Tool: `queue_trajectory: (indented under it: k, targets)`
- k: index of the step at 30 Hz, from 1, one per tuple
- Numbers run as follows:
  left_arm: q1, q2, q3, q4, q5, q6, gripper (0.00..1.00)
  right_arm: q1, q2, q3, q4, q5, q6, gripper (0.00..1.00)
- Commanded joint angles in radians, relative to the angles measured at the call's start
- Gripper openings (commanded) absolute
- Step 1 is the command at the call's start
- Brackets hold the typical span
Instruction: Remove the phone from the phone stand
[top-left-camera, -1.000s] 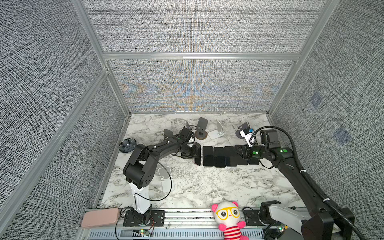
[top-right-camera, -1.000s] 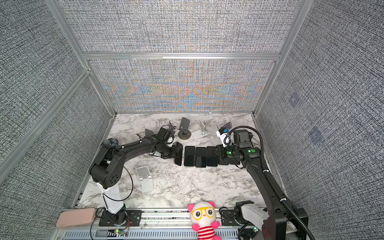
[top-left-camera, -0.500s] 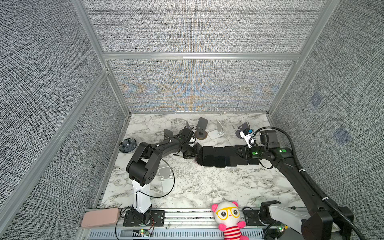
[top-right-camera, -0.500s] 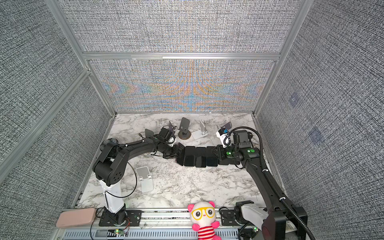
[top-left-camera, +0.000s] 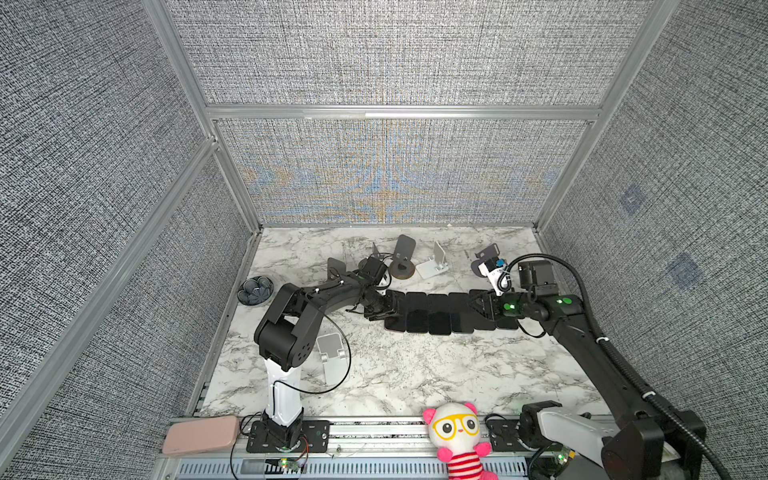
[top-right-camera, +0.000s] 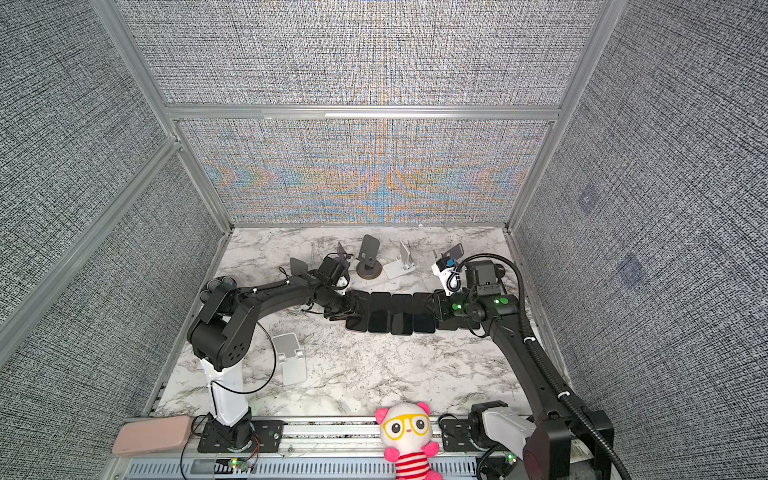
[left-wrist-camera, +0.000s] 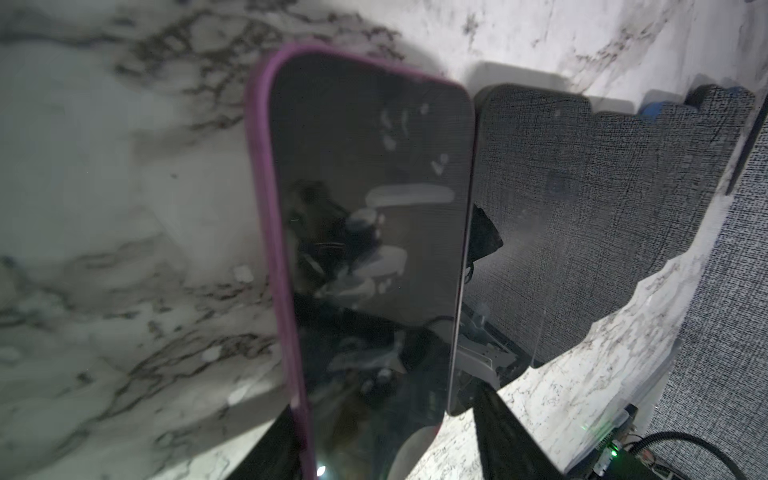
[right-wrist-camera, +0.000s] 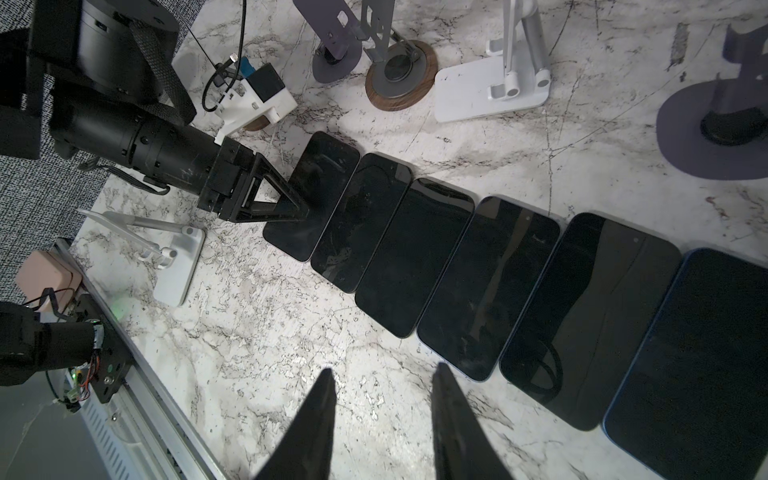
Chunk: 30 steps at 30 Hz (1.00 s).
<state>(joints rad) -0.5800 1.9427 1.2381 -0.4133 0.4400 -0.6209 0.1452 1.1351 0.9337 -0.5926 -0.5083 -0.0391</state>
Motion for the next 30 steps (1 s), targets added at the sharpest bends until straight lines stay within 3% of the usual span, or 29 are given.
queue_trajectory:
  k: [1, 8, 19, 22, 27, 30]
  targets:
    - [0.001, -0.012, 0.011, -0.033, -0.026, 0.034, 0.7, 0.0, 0.007, 0.003, 0.013, -0.019, -0.007, 0.34]
    - [0.001, -0.025, 0.027, -0.058, -0.028, 0.049, 0.86, -0.001, 0.006, 0.0, 0.016, -0.021, -0.002, 0.34]
    - [-0.003, -0.075, 0.052, -0.128, -0.093, 0.087, 0.88, 0.0, -0.003, -0.007, 0.034, -0.006, 0.009, 0.34]
    - [-0.006, -0.101, 0.053, -0.132, -0.116, 0.113, 0.88, -0.001, -0.022, -0.021, 0.054, 0.059, 0.032, 0.35]
    - [-0.005, -0.203, 0.048, -0.146, -0.254, 0.196, 0.9, -0.002, -0.077, -0.062, 0.087, 0.231, 0.071, 0.38]
    - [0.0, -0.259, 0.09, -0.232, -0.435, 0.201, 0.96, -0.002, -0.11, -0.095, 0.128, 0.326, 0.102, 0.41]
